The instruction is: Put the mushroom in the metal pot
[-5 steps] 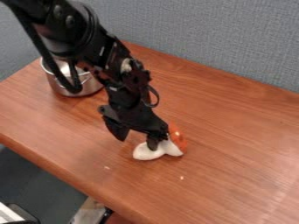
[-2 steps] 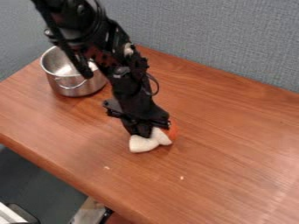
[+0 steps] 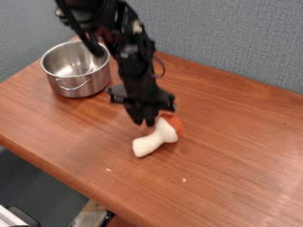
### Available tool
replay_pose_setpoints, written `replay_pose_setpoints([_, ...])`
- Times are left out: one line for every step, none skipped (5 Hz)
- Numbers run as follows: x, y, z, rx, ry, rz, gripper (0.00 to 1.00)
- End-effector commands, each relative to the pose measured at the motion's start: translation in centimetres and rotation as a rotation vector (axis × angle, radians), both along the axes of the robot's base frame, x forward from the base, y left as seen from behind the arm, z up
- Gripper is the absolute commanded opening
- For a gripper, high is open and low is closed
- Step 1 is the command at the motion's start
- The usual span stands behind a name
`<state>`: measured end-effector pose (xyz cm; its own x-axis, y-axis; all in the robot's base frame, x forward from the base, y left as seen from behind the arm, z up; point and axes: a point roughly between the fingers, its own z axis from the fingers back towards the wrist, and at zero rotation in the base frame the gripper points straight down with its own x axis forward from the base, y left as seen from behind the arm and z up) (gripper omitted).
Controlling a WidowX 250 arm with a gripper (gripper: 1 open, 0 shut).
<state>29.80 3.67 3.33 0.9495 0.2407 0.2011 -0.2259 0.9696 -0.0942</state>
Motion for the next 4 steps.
replay_pose_setpoints([1.3,0.3,3.2,-0.013,-0.088,-0.022,1.0])
replay_pose_setpoints([1.5,0.4,3.6,-0.047,-0.083,0.064,1.0])
replay_pose_setpoints([1.5,0.2,3.4,-0.082,-0.07,0.136,1.0])
replay_pose_setpoints([1.6,0.2,2.5,-0.111,-0.046,0.223,0.0])
